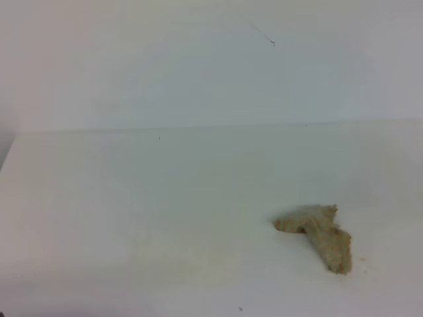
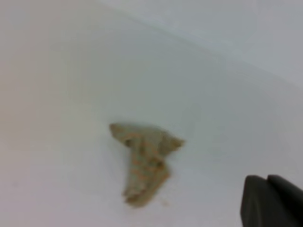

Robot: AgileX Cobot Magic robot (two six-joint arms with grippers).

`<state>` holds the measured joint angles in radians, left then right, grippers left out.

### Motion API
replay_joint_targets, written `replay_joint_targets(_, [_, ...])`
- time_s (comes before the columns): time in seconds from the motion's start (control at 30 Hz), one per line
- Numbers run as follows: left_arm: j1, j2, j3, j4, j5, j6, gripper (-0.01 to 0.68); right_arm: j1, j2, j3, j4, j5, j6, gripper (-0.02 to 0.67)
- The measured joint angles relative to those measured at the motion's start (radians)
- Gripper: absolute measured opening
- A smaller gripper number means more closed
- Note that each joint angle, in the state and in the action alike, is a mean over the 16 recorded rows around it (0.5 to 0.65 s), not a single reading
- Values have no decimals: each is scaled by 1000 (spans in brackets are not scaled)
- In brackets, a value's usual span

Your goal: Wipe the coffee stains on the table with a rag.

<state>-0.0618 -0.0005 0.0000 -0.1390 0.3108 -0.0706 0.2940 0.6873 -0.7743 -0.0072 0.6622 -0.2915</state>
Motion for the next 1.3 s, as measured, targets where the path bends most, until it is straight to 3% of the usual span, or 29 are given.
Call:
replay_joint_targets(0.33, [0, 0, 0, 0, 0, 0, -2, -27, -288, 9, -198, -10, -51, 0])
replay_joint_targets(0.47, [0, 0, 0, 0, 0, 0, -2, -51, -391, 59, -197, -64, -14, 1])
replay_joint_targets(0.93, [0, 0, 0, 0, 0, 0, -2, -204, -678, 537, 17, -372, 178, 1])
replay_joint_targets(1.3, [0, 0, 0, 0, 0, 0, -2, -268, -712, 746, 124, -310, 189, 1])
